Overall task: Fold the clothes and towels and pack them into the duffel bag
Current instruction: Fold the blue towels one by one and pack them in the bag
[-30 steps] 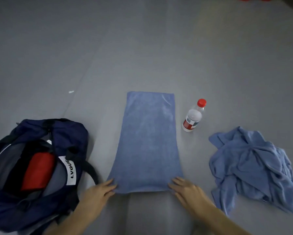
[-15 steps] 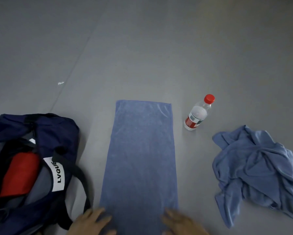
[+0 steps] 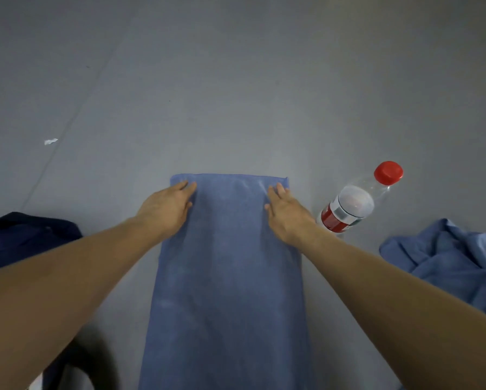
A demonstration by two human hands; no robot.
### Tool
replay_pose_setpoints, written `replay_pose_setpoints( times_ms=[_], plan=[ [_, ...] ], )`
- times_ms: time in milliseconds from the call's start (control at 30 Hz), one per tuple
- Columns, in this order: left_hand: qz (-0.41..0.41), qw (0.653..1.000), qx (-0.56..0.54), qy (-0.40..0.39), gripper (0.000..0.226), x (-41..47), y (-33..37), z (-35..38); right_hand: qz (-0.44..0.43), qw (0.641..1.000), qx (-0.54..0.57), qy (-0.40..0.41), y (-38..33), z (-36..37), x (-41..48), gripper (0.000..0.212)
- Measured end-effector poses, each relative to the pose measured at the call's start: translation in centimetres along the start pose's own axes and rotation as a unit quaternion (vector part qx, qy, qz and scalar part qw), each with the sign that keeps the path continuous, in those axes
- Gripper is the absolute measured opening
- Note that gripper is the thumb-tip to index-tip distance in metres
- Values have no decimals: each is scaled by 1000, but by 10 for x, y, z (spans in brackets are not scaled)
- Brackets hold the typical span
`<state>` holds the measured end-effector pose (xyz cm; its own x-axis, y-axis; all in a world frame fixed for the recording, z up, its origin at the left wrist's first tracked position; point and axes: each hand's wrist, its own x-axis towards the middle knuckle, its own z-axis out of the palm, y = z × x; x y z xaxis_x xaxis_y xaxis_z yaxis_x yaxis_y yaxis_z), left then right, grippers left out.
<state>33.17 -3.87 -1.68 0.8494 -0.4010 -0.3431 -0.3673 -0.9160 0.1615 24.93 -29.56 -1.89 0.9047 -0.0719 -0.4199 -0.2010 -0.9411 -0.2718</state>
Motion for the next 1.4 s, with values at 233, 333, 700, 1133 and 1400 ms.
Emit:
replay_pose_setpoints(
  times_ms=[233, 333, 700, 1133, 1400],
  plan=[
    [19, 999, -4, 40, 42, 53, -25, 0, -15, 997, -52, 63, 36, 22, 24, 54],
    [-30, 995, -34, 85, 36, 67, -36, -4, -20, 992, -43, 113, 41, 20, 36, 50],
    [-136, 978, -134, 79, 4, 82, -44, -2, 57, 985, 53, 151, 33, -10, 81, 35],
    [-79, 955, -223, 180, 12, -11, -36, -26, 30, 962, 171, 212, 10, -21, -2, 12],
    [-30, 948, -229, 219, 8, -199, -15, -7, -45, 963, 208, 166, 4, 6, -194, 8]
  ],
)
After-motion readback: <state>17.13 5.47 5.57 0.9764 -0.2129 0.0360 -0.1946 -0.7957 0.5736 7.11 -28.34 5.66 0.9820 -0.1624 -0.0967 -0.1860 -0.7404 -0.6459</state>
